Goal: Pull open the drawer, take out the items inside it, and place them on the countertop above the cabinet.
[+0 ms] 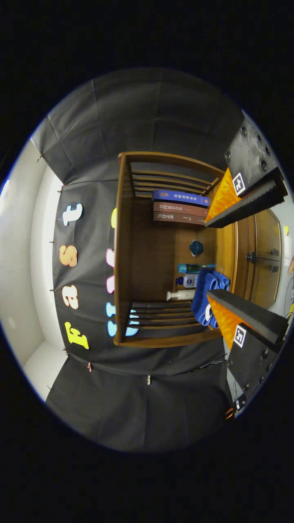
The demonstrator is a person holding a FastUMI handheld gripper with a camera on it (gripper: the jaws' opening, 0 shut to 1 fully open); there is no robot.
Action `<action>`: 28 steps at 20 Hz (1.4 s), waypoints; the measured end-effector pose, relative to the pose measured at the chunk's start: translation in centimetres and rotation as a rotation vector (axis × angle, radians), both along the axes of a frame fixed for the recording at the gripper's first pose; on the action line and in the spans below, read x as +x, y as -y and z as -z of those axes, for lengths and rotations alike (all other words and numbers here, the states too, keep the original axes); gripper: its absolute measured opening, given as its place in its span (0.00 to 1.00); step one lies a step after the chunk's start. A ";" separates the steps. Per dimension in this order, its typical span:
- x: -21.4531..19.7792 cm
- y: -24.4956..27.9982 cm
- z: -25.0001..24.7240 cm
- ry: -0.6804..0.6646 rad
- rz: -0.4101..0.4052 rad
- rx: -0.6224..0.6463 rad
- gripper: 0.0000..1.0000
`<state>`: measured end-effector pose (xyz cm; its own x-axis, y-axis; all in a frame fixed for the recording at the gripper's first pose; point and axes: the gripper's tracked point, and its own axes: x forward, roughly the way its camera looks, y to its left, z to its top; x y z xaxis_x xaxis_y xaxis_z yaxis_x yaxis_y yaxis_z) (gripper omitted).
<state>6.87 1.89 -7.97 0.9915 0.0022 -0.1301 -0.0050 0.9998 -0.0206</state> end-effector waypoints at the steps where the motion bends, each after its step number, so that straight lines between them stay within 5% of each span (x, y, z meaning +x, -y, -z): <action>1: 0.5 0.0 1.2 -0.014 0.001 0.009 0.98; 16: 6.9 2.2 20.4 -0.275 0.036 0.016 0.99; 28: 10.6 3.0 30.3 -0.423 0.063 0.043 0.92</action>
